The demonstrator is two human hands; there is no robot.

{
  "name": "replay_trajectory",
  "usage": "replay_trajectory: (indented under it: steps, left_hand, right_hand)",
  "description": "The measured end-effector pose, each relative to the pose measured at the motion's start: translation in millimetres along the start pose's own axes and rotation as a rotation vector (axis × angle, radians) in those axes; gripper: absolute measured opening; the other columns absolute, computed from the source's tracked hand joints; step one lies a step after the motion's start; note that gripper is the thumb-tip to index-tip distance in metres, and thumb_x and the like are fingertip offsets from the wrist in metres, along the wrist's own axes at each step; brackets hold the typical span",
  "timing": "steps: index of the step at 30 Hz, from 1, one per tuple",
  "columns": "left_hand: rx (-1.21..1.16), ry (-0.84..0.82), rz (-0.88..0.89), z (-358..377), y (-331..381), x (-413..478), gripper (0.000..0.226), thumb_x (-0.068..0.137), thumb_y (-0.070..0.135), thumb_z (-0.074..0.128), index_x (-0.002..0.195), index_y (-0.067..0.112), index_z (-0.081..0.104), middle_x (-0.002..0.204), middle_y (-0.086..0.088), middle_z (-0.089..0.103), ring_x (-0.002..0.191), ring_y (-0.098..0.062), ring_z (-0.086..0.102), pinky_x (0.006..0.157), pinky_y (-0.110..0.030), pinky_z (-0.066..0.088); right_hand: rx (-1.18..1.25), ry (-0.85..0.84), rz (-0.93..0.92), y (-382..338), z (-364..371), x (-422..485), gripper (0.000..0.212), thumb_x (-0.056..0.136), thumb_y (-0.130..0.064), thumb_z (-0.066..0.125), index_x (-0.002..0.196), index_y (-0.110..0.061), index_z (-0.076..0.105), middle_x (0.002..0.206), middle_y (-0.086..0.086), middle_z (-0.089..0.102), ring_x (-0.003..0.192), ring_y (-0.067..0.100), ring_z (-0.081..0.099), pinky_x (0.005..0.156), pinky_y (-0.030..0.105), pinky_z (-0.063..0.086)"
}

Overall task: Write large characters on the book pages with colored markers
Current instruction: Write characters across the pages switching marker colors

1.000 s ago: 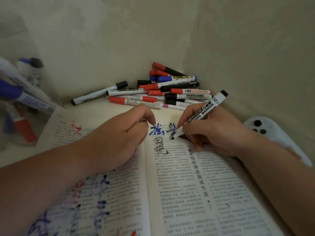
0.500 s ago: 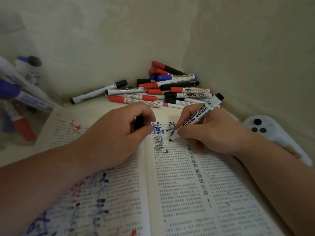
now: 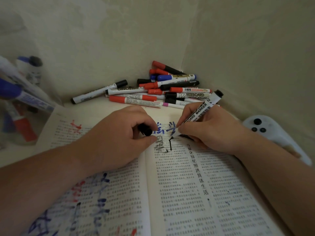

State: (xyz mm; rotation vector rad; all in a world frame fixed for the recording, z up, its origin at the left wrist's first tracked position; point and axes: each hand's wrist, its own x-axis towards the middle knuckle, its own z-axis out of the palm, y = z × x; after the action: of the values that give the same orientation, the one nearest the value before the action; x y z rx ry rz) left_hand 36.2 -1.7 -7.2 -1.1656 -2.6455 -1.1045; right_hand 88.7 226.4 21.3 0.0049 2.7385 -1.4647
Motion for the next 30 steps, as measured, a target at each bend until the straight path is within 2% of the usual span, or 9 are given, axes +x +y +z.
replay_trajectory:
  steps: [3,7,15,20,23,26,30]
  left_hand:
    - [-0.020,-0.017,-0.014,-0.2,1.0,-0.2,0.010,0.081,0.045,0.070,0.090,0.045,0.065,0.097,0.026,0.058,0.087,0.002,0.058,0.071,-0.007,0.039]
    - [-0.047,-0.025,-0.024,-0.6,1.0,0.5,0.015,0.079,0.053,0.062,0.091,0.045,0.065,0.099,0.024,0.058,0.088,-0.001,0.058,0.071,-0.008,0.040]
    - [-0.025,-0.023,-0.040,-0.2,0.2,0.9,0.016,0.080,0.049,0.068,0.095,0.048,0.063,0.097,0.026,0.059,0.087,0.003,0.056,0.072,-0.005,0.038]
    - [-0.036,0.021,-0.101,0.6,0.3,-0.1,0.024,0.075,0.045,0.078,0.094,0.047,0.063,0.091,0.024,0.063,0.074,0.000,0.056,0.066,-0.010,0.043]
    - [-0.045,0.034,-0.151,0.3,0.1,0.0,0.024,0.072,0.049,0.080,0.089,0.044,0.064,0.081,0.017,0.063,0.065,-0.003,0.056,0.057,-0.016,0.042]
    - [-0.081,0.052,-0.178,-0.2,1.5,-0.3,0.027,0.068,0.055,0.078,0.085,0.038,0.066,0.077,0.015,0.064,0.062,-0.005,0.057,0.055,-0.020,0.043]
    - [-0.086,0.048,-0.172,-0.8,2.3,0.3,0.045,0.062,0.073,0.063,0.082,0.034,0.069,0.071,0.005,0.064,0.064,-0.013,0.058,0.056,-0.027,0.045]
  right_hand:
    - [0.022,-0.018,0.031,0.2,-1.6,-0.1,0.009,0.086,-0.001,0.068,0.078,0.002,0.066,0.047,-0.002,0.051,0.040,0.008,0.041,0.042,0.020,0.034]
    - [0.049,-0.100,0.041,-0.7,-2.1,-1.7,0.012,0.082,0.007,0.068,0.078,0.012,0.059,0.047,0.004,0.046,0.039,0.009,0.037,0.039,0.017,0.030]
    - [0.011,-0.032,-0.007,0.3,0.0,0.4,0.009,0.087,-0.005,0.070,0.078,-0.004,0.070,0.051,0.000,0.055,0.043,0.009,0.045,0.045,0.023,0.037]
    - [0.035,-0.066,0.005,-0.2,-0.3,-1.1,0.009,0.086,-0.001,0.071,0.077,-0.001,0.069,0.048,0.003,0.053,0.040,0.011,0.044,0.041,0.020,0.034]
    - [0.014,-0.035,0.006,-0.4,0.3,-1.3,0.009,0.085,-0.002,0.070,0.076,-0.001,0.067,0.049,0.000,0.053,0.042,0.009,0.044,0.044,0.021,0.035]
    - [0.046,0.042,-0.015,1.2,-4.1,-0.9,0.011,0.086,0.000,0.069,0.075,-0.001,0.066,0.050,0.001,0.053,0.045,0.012,0.044,0.048,0.027,0.036]
    - [0.014,0.052,-0.016,2.7,-6.0,0.1,0.010,0.085,-0.003,0.069,0.075,-0.004,0.069,0.052,0.000,0.056,0.048,0.013,0.048,0.055,0.034,0.040]
